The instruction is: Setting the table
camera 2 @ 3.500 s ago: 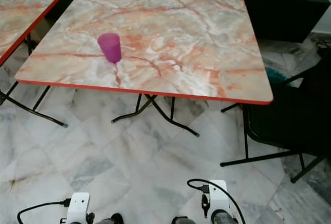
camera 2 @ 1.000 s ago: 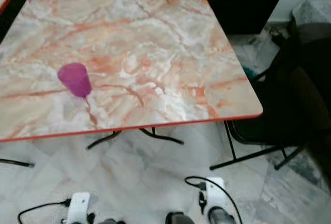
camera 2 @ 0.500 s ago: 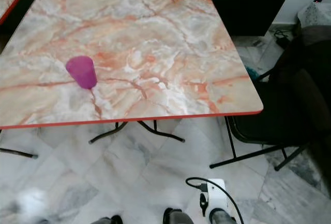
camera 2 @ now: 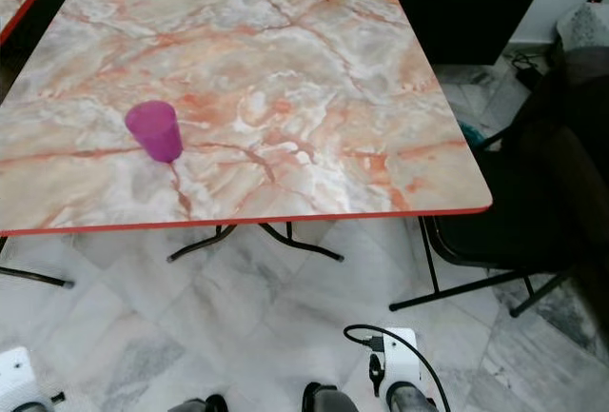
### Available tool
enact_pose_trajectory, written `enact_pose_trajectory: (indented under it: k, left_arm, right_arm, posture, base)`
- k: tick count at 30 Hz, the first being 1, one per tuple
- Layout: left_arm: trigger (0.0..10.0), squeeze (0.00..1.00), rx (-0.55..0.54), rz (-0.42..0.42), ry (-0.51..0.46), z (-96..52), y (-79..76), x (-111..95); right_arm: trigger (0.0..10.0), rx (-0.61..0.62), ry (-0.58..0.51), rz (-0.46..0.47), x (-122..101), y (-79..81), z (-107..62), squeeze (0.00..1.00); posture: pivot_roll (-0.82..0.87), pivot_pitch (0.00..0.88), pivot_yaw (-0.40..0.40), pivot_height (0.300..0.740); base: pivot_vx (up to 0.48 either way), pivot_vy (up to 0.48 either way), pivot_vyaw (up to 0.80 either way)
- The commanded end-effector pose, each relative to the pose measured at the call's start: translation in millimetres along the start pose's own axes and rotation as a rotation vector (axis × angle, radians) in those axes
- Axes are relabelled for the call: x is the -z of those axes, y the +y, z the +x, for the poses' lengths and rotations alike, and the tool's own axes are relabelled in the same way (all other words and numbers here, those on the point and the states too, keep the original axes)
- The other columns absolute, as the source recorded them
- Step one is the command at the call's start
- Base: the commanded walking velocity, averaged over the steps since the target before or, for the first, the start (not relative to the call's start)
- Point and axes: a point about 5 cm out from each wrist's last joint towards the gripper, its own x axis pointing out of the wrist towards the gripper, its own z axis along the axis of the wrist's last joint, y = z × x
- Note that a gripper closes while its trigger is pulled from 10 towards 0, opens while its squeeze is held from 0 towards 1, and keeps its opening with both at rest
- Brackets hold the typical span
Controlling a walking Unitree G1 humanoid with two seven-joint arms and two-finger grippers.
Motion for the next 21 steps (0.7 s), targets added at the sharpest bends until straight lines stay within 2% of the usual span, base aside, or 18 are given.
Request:
enact_pose_trajectory:
  k: [1,2,3,4,5,7,8,9,10,12,15,16,17,18,19,20,21]
  left_arm:
    - [10.0,0.0,-0.076,0.004,-0.024,5.6,16.9,-5.3]
    - [10.0,0.0,-0.125,0.002,-0.123,13.2,28.0,-28.7]
    - [10.0,0.0,-0.125,0.002,-0.123,13.2,28.0,-28.7]
    - [10.0,0.0,-0.155,-0.005,-0.262,19.8,35.2,-64.5]
    - [10.0,0.0,-0.155,-0.022,-0.328,21.4,35.7,-83.6]
    - [10.0,0.0,-0.14,-0.059,-0.43,20.6,33.6,-113.9]
    - [10.0,0.0,-0.057,-0.123,-0.576,18.2,23.2,-158.7]
    - [10.0,0.0,-0.02,-0.147,-0.623,16.9,19.5,-173.3]
    - [10.0,0.0,-0.02,-0.147,-0.623,16.9,19.5,-173.3]
    - [10.0,0.0,0.06,-0.179,-0.675,13.8,10.4,-192.6]
    - [10.0,0.0,0.37,-0.205,-0.693,4.3,-28.7,-223.2]
    - [10.0,0.0,0.37,-0.205,-0.693,4.3,-28.7,-223.2]
    - [10.0,0.0,0.452,-0.199,-0.702,-1.6,-39.9,-228.4]
    - [10.0,0.0,0.602,-0.218,-0.692,-15.9,-63.0,-234.0]
    - [10.0,0.0,0.602,-0.218,-0.692,-15.9,-63.0,-234.0]
    - [10.0,0.0,0.669,-0.252,-0.67,-25.9,-78.4,-237.4]
    - [10.0,0.0,0.669,-0.252,-0.67,-25.9,-78.4,-237.4]
  right_arm:
    - [10.0,0.014,0.028,0.018,7.9,-2.4,-1.8,0.0]
    - [10.0,0.014,0.026,0.022,7.7,-2.3,-1.8,0.0]
    - [10.0,0.014,0.026,0.022,7.7,-2.3,-1.8,0.0]
    - [10.0,0.014,0.023,0.026,7.5,-2.2,-1.8,0.0]
    - [10.0,0.014,0.022,0.027,7.3,-2.4,-1.7,0.0]
    - [10.0,0.014,0.022,0.027,7.1,-2.7,-1.7,0.0]
    - [10.0,0.016,0.022,0.03,7.1,-3.2,-1.7,0.0]
    - [10.0,0.018,0.022,0.032,7.1,-3.4,-1.7,0.0]
    - [10.0,0.018,0.022,0.032,7.1,-3.4,-1.7,0.0]
    - [10.0,0.021,0.02,0.036,7.0,-3.8,-1.8,0.0]
    - [10.0,0.017,-0.006,0.05,4.7,-3.9,-1.8,0.0]
    - [10.0,0.017,-0.006,0.05,4.7,-3.9,-1.8,0.0]
    - [10.0,0.015,-0.019,0.055,3.6,-3.7,-1.9,0.0]
    - [10.0,0.021,-0.052,0.078,1.3,-3.7,-2.3,0.0]
    - [10.0,0.021,-0.052,0.078,1.3,-3.7,-2.3,0.0]
    - [10.0,0.032,-0.081,0.102,-0.5,-3.6,-2.7,0.0]
    - [10.0,0.032,-0.081,0.102,-0.5,-3.6,-2.7,0.0]
  posture:
    - [-0.02,0.201,-0.058,0.74]
    - [-0.01,0.201,-0.06,0.74]
    - [-0.01,0.201,-0.06,0.74]
    - [-0.01,0.201,-0.06,0.74]
    - [-0.01,0.201,-0.063,0.74]
    - [-0.01,0.201,-0.064,0.74]
    - [-0.01,0.198,-0.063,0.74]
    - [-0.01,0.198,-0.063,0.74]
    - [-0.01,0.198,-0.063,0.74]
    - [-0.01,0.196,-0.063,0.74]
    - [-0.02,0.19,-0.057,0.74]
    - [-0.02,0.19,-0.057,0.74]
    - [-0.02,0.19,-0.057,0.74]
    - [-0.02,0.19,-0.057,0.74]
    - [-0.02,0.19,-0.057,0.74]
    - [-0.03,0.186,-0.046,0.74]
    - [-0.03,0.186,-0.046,0.74]
  base:
    - [0.0,0.0,0.0]
    - [0.0,0.0,0.0]
    - [0.0,0.0,0.0]
    - [0.0,0.0,0.0]
    - [0.0,0.0,0.0]
    - [0.0,0.0,0.0]
    - [0.0,0.0,0.0]
    - [0.0,0.0,0.0]
    - [0.0,0.0,0.0]
    - [0.0,0.0,0.0]
    - [0.0,0.0,0.0]
    - [0.0,0.0,0.0]
    - [0.0,0.0,0.0]
    - [0.0,0.0,0.0]
    - [0.0,0.0,0.0]
    - [0.0,0.0,0.0]
    - [0.0,0.0,0.0]
